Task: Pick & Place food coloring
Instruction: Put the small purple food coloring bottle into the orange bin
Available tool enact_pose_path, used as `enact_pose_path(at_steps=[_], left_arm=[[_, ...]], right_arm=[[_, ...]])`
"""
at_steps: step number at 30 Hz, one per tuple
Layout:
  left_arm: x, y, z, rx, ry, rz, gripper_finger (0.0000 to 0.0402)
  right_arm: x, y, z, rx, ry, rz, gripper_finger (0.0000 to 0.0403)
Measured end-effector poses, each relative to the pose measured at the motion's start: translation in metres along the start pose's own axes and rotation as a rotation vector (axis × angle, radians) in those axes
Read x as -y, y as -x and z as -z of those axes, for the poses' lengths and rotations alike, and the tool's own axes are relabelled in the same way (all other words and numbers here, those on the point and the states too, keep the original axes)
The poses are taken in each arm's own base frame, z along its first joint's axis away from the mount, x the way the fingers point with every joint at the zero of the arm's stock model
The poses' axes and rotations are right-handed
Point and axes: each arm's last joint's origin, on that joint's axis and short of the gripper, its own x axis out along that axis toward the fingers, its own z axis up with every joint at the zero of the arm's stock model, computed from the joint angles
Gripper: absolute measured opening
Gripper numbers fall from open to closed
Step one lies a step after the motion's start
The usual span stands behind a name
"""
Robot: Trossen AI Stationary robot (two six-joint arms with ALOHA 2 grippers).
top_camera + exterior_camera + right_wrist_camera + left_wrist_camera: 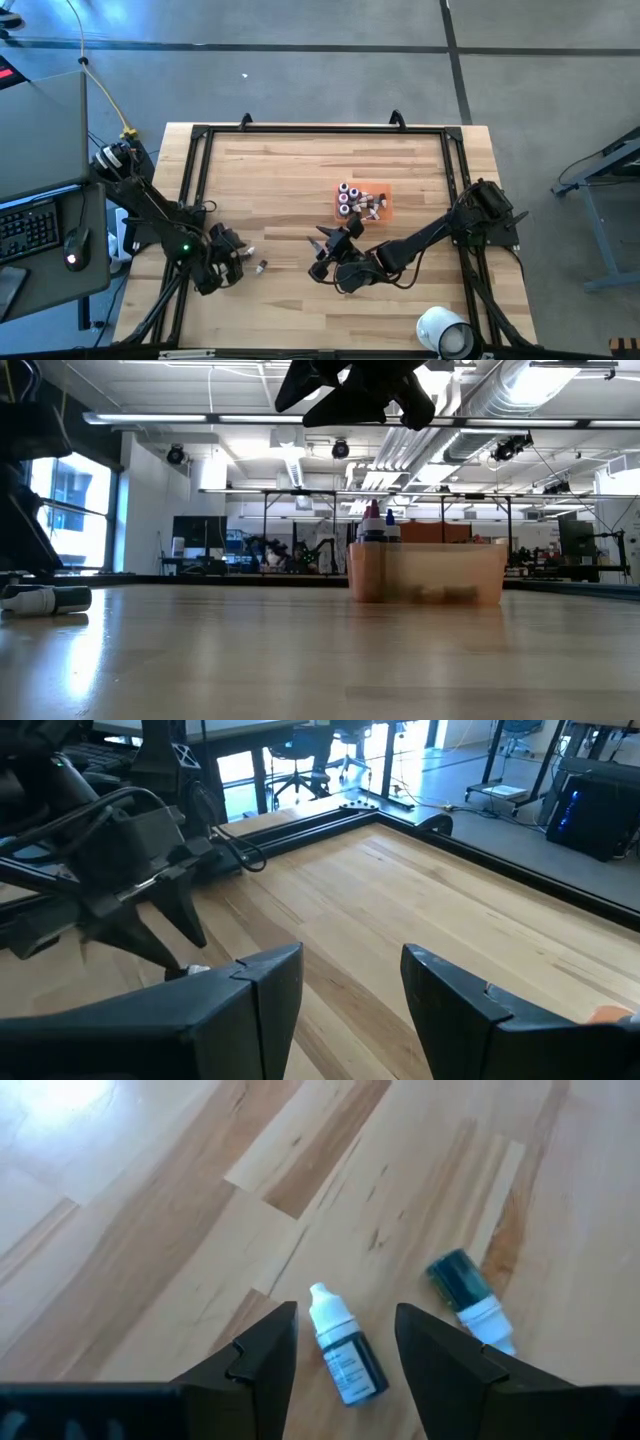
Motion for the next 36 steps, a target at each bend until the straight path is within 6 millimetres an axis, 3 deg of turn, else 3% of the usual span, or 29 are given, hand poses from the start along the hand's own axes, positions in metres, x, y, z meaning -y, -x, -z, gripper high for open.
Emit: enact_pose_path(at_steps=[13, 26, 36], left_arm=[[-0.001, -0.001, 0.000, 0.003, -0.005, -0.003, 0.0167], [0.001, -0.018, 0.016, -0.053, 0.000, -0.090, 0.0167], [0.002, -0.021, 0.020, -0.090, -0.036, -0.096, 0.0167]], right_arm=[[0.000, 0.000, 0.000, 0.000, 0.000, 0.000, 0.0165], [0.000, 0.000, 0.000, 0.000, 0.000, -0.001, 0.0165], [0.000, 0.000, 0.000, 0.000, 0.000, -0.001, 0.0165]])
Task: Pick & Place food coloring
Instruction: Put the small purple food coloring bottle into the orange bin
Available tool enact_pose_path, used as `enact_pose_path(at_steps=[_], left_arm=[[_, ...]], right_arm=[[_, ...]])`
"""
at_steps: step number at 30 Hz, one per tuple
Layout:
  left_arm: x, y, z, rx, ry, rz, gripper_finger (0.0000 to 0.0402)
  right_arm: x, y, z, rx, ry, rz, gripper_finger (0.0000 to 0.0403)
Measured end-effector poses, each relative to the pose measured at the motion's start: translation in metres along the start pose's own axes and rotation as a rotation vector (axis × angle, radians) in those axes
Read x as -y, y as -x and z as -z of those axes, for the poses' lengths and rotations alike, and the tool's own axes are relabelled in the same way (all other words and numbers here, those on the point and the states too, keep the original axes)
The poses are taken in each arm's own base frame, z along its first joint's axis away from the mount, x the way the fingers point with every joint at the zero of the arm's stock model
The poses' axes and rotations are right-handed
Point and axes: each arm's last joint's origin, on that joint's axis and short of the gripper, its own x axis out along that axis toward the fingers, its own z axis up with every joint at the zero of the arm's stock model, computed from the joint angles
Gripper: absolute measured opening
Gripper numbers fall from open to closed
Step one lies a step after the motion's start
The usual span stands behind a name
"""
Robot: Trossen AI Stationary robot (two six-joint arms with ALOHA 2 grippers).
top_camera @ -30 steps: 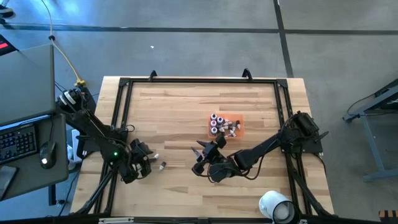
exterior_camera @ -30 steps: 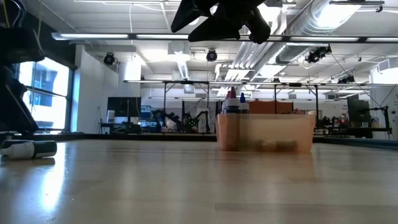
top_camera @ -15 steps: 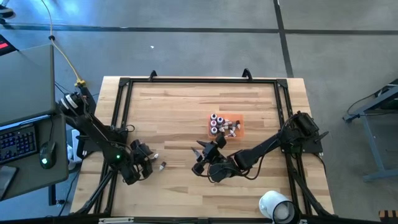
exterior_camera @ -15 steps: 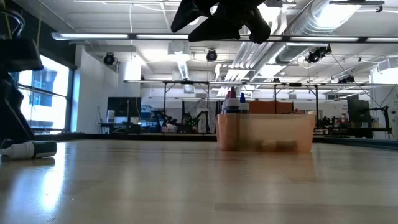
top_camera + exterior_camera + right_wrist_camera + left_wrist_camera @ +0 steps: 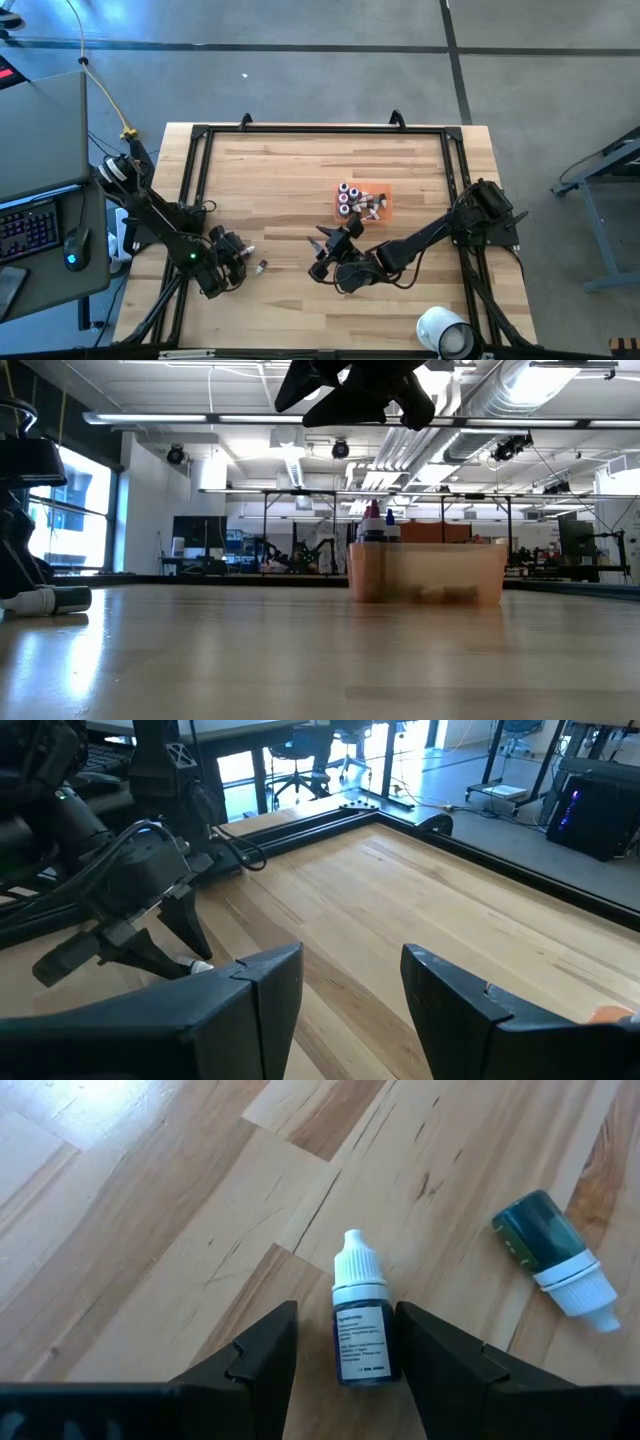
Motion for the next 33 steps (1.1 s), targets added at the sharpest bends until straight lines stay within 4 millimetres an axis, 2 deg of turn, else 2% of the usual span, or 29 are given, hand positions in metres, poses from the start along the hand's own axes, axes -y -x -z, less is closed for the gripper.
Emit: enact_pose_path(at_steps=[16, 25, 29, 33], left_arm=[[0.000, 0.000, 0.000, 0.010, 0.044, -0.005, 0.0163], [0.005, 0.003, -0.004, 0.019, 0.053, 0.004, 0.0085], [0.018, 0.008, -0.024, 0.060, 0.031, 0.018, 0.0069], [0.034, 0.017, -0.062, 0.115, -0.001, 0.050, 0.0075]], right_arm=[[0.000, 0.000, 0.000, 0.000, 0.000, 0.000, 0.0165], [0.001, 0.002, -0.005, 0.007, 0.056, -0.006, 0.0165], [0.005, 0.012, -0.027, 0.009, 0.112, -0.076, 0.0165], [0.015, 0.037, -0.060, -0.007, 0.118, -0.203, 0.0165]])
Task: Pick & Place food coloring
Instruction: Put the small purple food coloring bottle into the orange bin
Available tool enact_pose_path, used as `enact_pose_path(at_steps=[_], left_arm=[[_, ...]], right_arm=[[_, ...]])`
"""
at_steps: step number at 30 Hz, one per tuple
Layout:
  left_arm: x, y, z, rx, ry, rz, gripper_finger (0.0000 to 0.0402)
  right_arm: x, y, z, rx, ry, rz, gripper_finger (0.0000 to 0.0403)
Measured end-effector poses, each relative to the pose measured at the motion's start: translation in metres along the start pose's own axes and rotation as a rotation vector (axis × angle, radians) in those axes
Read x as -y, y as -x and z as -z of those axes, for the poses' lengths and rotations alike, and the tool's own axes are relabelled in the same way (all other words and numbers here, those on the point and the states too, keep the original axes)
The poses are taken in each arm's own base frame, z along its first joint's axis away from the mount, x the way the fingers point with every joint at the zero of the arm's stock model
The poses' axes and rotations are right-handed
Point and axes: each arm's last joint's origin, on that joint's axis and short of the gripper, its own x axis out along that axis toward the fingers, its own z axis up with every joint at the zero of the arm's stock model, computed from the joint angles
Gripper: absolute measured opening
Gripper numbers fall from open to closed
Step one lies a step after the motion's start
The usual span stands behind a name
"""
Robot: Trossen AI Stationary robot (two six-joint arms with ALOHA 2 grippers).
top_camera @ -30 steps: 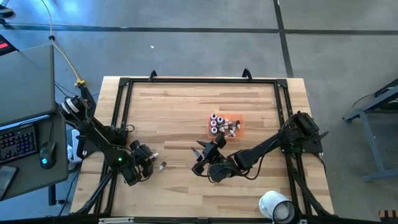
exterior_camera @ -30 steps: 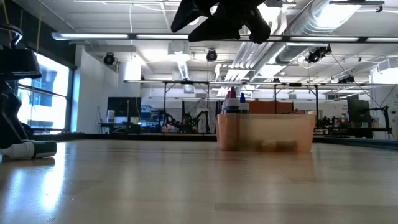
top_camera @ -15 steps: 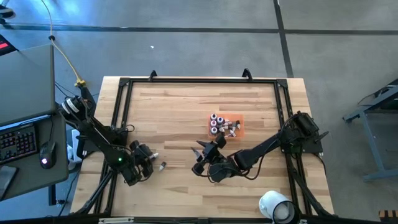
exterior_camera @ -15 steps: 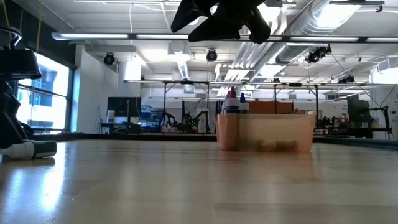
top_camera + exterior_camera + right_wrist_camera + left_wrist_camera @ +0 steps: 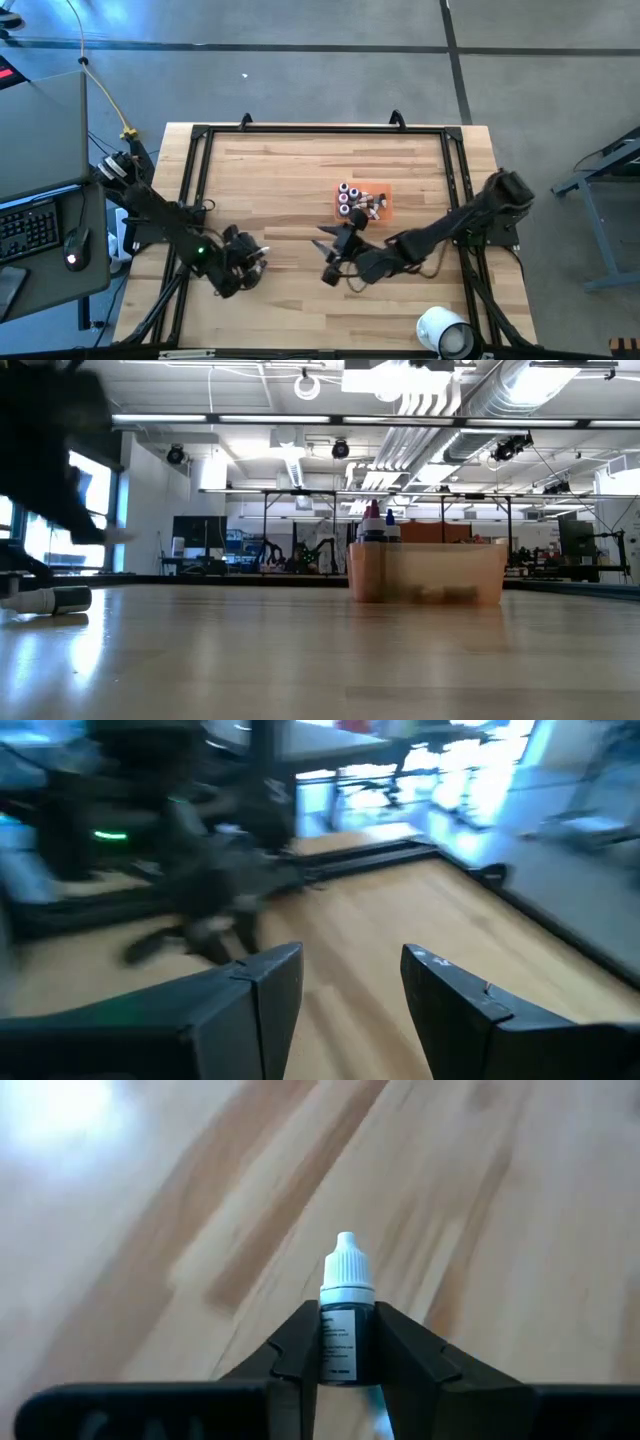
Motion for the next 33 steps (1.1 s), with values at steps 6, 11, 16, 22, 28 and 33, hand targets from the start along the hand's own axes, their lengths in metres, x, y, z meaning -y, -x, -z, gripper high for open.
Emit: enact_pose_path(at_steps=[6, 11, 16, 22, 28, 33], left_arm=[[0.020, 0.003, -0.090, 0.113, -0.103, 0.066, 0.0079], [0.026, -0.011, -0.157, 0.253, -0.190, 0.234, 0.0080], [0.024, -0.039, -0.195, 0.369, -0.186, 0.429, 0.0080], [0.023, -0.092, -0.224, 0.336, -0.177, 0.439, 0.0081], [0.017, -0.121, -0.267, 0.354, -0.245, 0.341, 0.0081], [0.005, -0.151, -0.281, 0.177, -0.308, 0.241, 0.0081]], right_arm=[[0.028, 0.060, -0.027, -0.128, -0.056, -0.076, 0.0165], [0.048, 0.096, -0.007, -0.333, -0.056, 0.027, 0.0165], [0.052, 0.114, 0.022, -0.463, -0.010, 0.096, 0.0165], [0.070, 0.114, 0.072, -0.561, 0.052, 0.194, 0.0165], [0.103, 0.109, 0.076, -0.596, 0.074, 0.283, 0.0165], [0.120, 0.112, 0.080, -0.588, 0.053, 0.272, 0.0165]])
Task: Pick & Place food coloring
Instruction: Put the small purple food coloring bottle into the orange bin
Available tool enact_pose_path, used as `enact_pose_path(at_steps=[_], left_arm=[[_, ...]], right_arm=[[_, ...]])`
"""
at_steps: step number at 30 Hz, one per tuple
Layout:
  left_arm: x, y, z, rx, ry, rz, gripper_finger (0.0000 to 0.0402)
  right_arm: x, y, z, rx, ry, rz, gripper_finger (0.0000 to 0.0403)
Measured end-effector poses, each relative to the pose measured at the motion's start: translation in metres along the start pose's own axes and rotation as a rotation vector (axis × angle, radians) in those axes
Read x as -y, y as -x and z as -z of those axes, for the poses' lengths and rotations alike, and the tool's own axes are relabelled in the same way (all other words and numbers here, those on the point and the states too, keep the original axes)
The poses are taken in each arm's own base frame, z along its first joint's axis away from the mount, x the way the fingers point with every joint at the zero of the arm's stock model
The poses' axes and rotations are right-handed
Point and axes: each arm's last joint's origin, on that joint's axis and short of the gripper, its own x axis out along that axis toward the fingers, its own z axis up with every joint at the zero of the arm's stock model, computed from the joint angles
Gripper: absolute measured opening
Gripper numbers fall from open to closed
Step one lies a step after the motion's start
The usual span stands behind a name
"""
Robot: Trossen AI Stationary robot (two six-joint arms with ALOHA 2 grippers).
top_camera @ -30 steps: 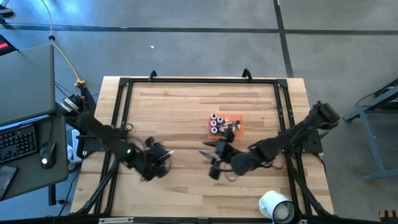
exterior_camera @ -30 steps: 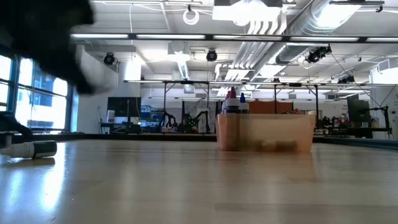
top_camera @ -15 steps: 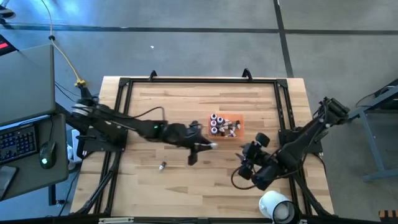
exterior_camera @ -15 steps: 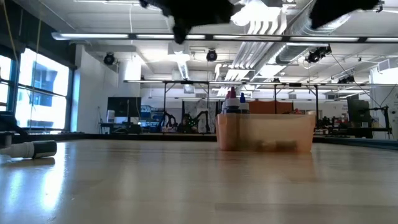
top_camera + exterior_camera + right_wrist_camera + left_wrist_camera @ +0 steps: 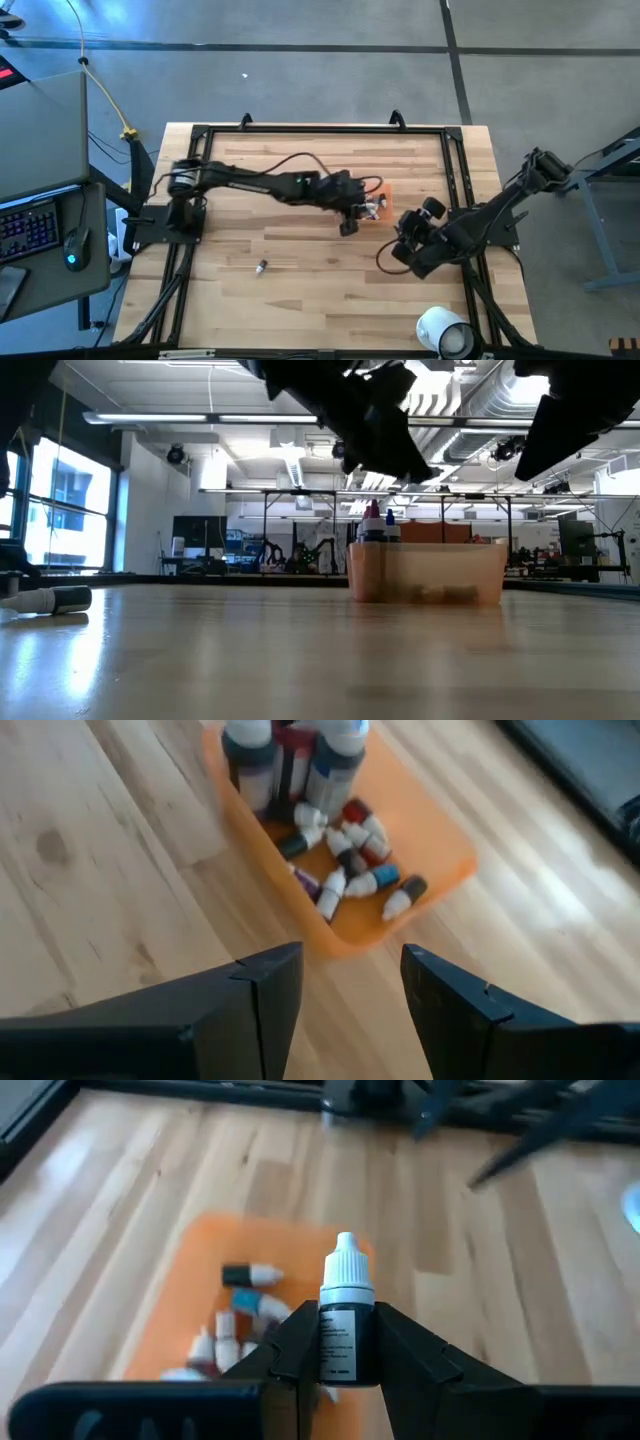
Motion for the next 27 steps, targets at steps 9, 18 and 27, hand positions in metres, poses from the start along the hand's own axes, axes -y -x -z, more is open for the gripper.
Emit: enact_pose_path(at_steps=[9, 18, 27], left_arm=[[-0.010, -0.044, 0.005, -0.050, 0.028, -0.010, 0.0081], [-0.014, -0.047, 0.004, -0.048, -0.029, -0.028, 0.0081], [-0.017, -0.047, 0.004, -0.051, -0.018, 0.030, 0.0089]], right_arm=[[0.016, -0.009, 0.021, -0.084, -0.097, -0.070, 0.0165], [0.019, -0.009, 0.023, -0.075, -0.125, -0.110, 0.0165], [0.015, -0.008, 0.019, -0.029, -0.152, -0.148, 0.0165]])
